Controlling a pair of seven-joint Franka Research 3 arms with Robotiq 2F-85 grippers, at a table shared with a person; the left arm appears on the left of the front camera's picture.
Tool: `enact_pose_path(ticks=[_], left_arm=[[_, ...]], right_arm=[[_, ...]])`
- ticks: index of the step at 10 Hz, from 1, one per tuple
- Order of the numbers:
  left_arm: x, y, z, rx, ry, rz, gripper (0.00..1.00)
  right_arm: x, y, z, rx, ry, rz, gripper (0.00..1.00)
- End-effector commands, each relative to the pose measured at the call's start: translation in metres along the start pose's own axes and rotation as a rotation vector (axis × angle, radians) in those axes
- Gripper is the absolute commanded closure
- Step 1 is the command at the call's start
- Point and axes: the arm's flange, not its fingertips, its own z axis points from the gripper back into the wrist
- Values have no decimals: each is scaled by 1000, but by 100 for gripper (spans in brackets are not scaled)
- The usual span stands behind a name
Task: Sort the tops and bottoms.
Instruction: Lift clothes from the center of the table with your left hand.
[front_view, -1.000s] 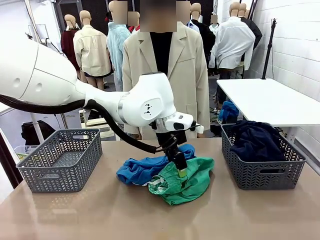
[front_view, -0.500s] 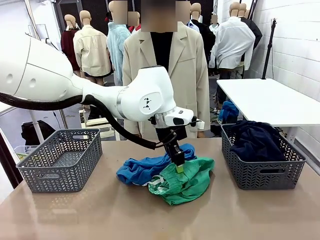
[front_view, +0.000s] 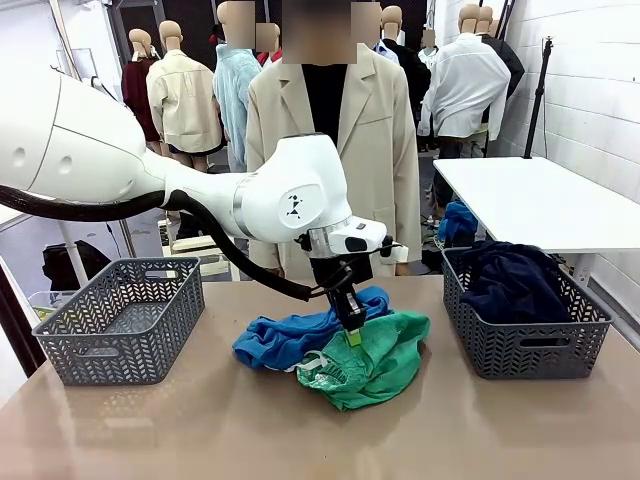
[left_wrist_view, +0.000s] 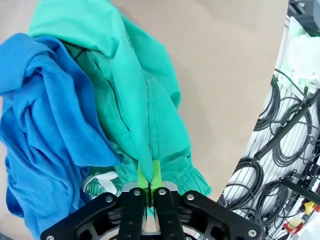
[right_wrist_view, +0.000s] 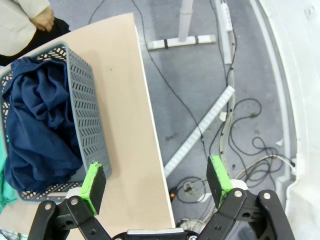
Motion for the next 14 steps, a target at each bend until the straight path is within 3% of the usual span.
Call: enact_pose_path(ticks=[1,4,6,8,9,11,14], left_arm=[[-8,-3,9,-42,0,-50,100],[-16,-29,65,111,-38,-23,100],[-28,-62,147,284,-117,50,100],[-30,-82,228,279,-159,96,100],[-28,-91,274,327,-200,183,100],[-36,-119,332,386,-286,241,100],[-69,-140,409,419,-438,445,100]], right_arm=[[-1,1,1,-16,12,-10,0],[-1,1,1,-16,12,-10,0],[-1,1,1,-16,12,-10,0],[-1,1,1,-16,12,-10,0],[-1,1,1,-16,12,-10,0],[-1,1,1,-16,12,-10,0],[-1,1,1,-16,12,-10,0]])
